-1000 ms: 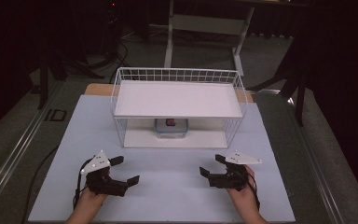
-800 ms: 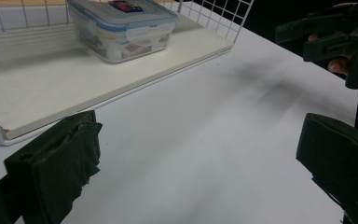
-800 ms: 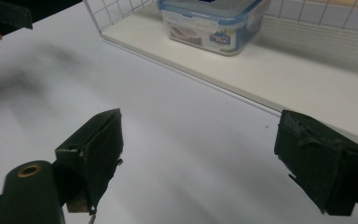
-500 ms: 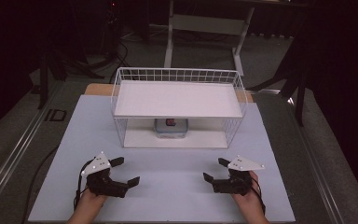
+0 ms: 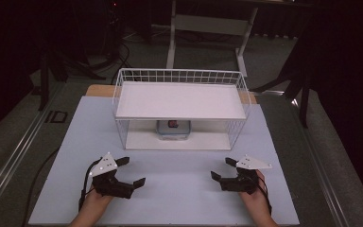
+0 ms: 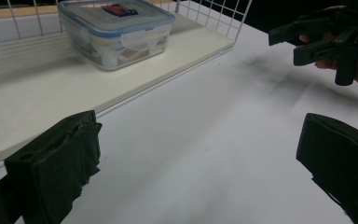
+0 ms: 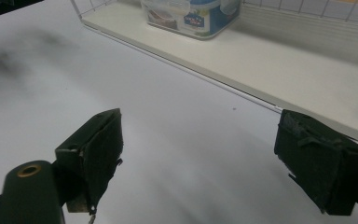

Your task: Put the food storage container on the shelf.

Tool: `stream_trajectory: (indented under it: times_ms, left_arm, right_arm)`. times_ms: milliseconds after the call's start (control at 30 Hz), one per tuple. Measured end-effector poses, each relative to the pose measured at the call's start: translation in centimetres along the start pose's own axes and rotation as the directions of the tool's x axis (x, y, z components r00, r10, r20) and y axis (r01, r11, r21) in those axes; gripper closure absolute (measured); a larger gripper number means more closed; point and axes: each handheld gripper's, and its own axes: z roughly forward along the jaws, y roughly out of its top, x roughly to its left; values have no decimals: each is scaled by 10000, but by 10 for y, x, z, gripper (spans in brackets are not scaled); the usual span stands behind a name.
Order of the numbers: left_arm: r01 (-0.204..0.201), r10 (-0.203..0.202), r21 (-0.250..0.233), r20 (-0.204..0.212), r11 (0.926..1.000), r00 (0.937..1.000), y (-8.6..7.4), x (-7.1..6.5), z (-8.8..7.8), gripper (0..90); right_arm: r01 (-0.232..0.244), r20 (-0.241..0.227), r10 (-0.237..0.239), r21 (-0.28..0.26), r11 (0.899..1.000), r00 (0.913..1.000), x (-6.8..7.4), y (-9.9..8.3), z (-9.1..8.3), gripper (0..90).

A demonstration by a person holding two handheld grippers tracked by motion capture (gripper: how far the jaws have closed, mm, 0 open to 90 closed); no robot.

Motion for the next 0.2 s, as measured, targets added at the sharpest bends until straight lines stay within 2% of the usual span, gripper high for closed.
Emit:
stream_trajectory:
  times_ms: [200]
  left_arm:
    - [161, -161, 27, -27, 9999, 9999, -3, 4, -2, 3]
  right_arm:
    - [88, 108, -89, 102, 9999, 9999, -1, -1, 3, 153]
